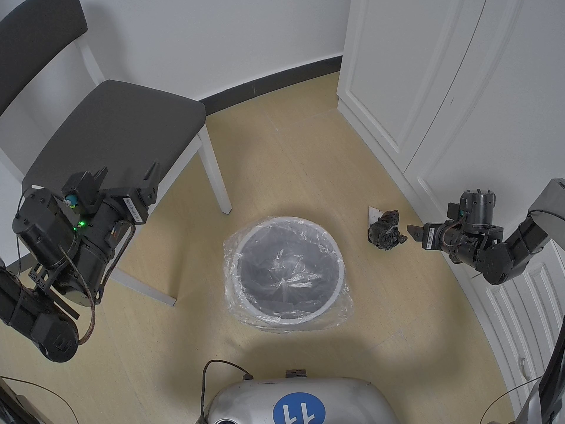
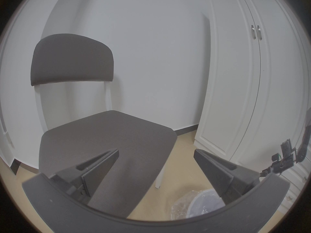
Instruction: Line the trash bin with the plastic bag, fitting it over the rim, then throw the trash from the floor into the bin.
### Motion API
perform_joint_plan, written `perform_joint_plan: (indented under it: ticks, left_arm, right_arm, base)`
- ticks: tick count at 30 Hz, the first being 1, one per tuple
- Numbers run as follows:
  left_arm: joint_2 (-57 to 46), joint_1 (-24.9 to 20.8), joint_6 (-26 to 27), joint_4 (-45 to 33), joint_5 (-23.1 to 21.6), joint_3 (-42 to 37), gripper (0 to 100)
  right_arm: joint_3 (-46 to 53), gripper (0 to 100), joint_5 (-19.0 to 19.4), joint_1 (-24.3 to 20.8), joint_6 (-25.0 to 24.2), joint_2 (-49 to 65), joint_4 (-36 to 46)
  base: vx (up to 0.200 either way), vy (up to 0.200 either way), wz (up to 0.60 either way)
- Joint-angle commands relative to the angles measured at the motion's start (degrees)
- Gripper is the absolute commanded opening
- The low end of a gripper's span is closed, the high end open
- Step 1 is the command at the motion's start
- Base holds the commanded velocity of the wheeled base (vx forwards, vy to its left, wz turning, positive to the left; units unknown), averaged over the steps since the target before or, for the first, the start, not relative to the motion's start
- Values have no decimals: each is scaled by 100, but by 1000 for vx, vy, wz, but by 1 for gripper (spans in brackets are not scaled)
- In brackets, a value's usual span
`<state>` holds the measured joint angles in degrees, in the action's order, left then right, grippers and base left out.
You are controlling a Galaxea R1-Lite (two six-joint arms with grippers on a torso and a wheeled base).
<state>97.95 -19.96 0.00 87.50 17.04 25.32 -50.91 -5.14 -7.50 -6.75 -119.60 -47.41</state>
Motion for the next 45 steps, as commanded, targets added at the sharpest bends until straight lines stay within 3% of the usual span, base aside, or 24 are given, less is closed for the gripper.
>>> perform_joint_plan:
  ticks: [1,5,11,12,16,24,36,45]
  left_arm:
    - [-180,264,-9,-5,-8,8,100]
    - [-206,625,44,-14,-43,105,100]
    - [-197,1240,9,-49,-52,34,100]
    - [-162,1539,0,-49,-61,8,100]
    - [-136,1811,0,-58,-61,8,100]
    - [-145,1811,53,-58,-43,26,100]
    - [-206,1714,62,-32,-34,-10,100]
    - [-215,1539,70,-5,-26,-27,100]
  right_arm:
    - [-631,100,-22,-261,201,-344,109]
    - [-1264,100,-127,-323,508,-758,390]
    - [-2046,100,-127,-331,517,-1215,1102]
    - [-2301,100,-110,-270,508,-1399,1269]
    - [-2723,100,-66,-156,491,-1742,1392]
    - [-3452,100,-57,38,447,-2401,1454]
    - [-4797,100,22,-41,-476,-3377,1287]
    - [-5122,100,13,-112,-573,-3790,839]
  base:
    - [0,0,0]
    - [0,0,0]
    - [0,0,0]
    - [0,0,0]
    - [0,0,0]
    - [0,0,0]
    - [0,0,0]
    - [0,0,0]
